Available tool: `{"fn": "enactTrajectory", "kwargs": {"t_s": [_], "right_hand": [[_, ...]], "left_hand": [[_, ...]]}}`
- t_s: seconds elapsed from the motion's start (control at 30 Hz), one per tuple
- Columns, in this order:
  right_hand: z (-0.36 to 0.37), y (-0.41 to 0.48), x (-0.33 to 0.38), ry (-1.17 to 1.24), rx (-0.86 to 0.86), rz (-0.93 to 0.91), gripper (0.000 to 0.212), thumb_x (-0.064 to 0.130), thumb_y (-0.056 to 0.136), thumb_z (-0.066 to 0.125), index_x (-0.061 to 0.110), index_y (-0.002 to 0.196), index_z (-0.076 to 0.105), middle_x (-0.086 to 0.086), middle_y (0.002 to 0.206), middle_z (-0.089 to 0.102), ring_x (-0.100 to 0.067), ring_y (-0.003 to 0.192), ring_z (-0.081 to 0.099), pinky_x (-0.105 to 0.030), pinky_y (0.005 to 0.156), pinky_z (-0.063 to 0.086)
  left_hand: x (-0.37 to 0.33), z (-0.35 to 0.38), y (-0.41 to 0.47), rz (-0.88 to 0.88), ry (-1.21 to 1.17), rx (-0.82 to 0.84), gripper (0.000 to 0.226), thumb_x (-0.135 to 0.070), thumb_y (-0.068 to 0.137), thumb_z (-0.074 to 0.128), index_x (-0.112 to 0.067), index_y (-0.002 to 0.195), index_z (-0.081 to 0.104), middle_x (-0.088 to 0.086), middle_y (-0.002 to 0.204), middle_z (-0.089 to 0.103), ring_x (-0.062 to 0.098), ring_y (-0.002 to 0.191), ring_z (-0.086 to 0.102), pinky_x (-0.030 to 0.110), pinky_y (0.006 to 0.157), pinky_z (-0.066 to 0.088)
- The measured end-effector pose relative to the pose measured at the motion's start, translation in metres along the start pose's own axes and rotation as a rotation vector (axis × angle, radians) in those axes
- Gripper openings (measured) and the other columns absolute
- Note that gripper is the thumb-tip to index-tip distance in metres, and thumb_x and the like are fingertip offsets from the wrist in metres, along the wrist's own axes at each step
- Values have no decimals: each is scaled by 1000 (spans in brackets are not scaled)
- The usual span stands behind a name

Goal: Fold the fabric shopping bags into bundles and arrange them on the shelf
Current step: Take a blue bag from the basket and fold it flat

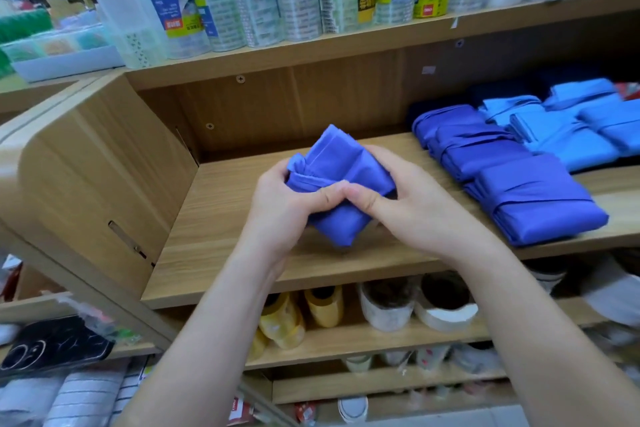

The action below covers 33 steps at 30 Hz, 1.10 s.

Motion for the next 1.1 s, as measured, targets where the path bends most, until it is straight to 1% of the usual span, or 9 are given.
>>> {"fn": "enactTrajectory", "kwargs": {"t_s": [0.07,0.17,0.27,0.37,0.47,0.67,0.8,0.93,1.1], "right_hand": [[-16,0,1,-44,-54,-14,36,30,86,61,27,123,62,12,105,70,-7,99,64,-41,94,49],[-22,-3,-2,-11,101,26,43,27,84,57,22,126,63,4,110,71,-15,104,65,-42,95,51],[-35,-7,-7,88,146,63,40,17,93,60,23,132,58,4,118,68,-12,109,64,-35,95,51],[-55,-4,-5,14,13,27,36,11,98,55,26,131,57,9,119,64,-6,108,60,-29,97,49],[-81,-3,-5,-180,-125,24,47,19,98,55,34,142,45,8,123,54,-7,100,58,-17,86,44],[-147,0,-43,-675,-68,173,54,35,94,59,37,145,41,1,136,51,-20,129,42,-31,104,33],[-157,9,-71,-718,13,239,52,41,92,61,37,142,46,1,139,49,-25,132,39,-35,109,32],[-156,17,-85,-742,55,239,48,43,90,63,43,136,50,3,129,51,-24,127,41,-35,106,34],[-158,24,-92,-715,9,226,50,48,84,69,43,131,54,3,126,52,-20,124,46,-39,104,40]], "left_hand": [[4,16,-1,-37,-10,128,32,-24,80,71,-12,110,64,0,89,72,14,83,68,23,63,54],[-11,30,-4,45,123,292,48,-23,89,63,-36,133,49,-1,89,73,15,87,70,23,69,55],[-32,48,-7,173,283,434,44,-30,85,64,-38,128,55,-7,97,72,13,92,70,32,75,58],[-41,55,6,197,223,335,25,-32,91,56,-21,112,65,-6,83,70,9,73,67,26,53,53],[-34,53,34,175,162,148,16,-23,100,51,-16,109,63,-1,85,67,10,71,63,26,51,53],[12,47,113,67,378,-12,10,-21,102,48,-27,108,52,6,110,61,23,97,58,38,80,51],[18,56,145,63,489,-88,22,-24,100,53,-17,120,48,6,109,59,24,100,56,29,84,43],[11,56,157,32,780,-167,43,-42,95,58,-10,120,45,12,109,58,33,106,55,38,86,44],[-7,68,144,248,1081,-136,54,-57,87,60,-28,133,53,9,105,47,31,114,43,38,98,40]]}}
Point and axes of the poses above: each hand's wrist, its own y-axis towards the middle knuckle, its own z-axis out of the palm, x = y × z, the point moved 9 cm from there along y, towards the middle knuckle
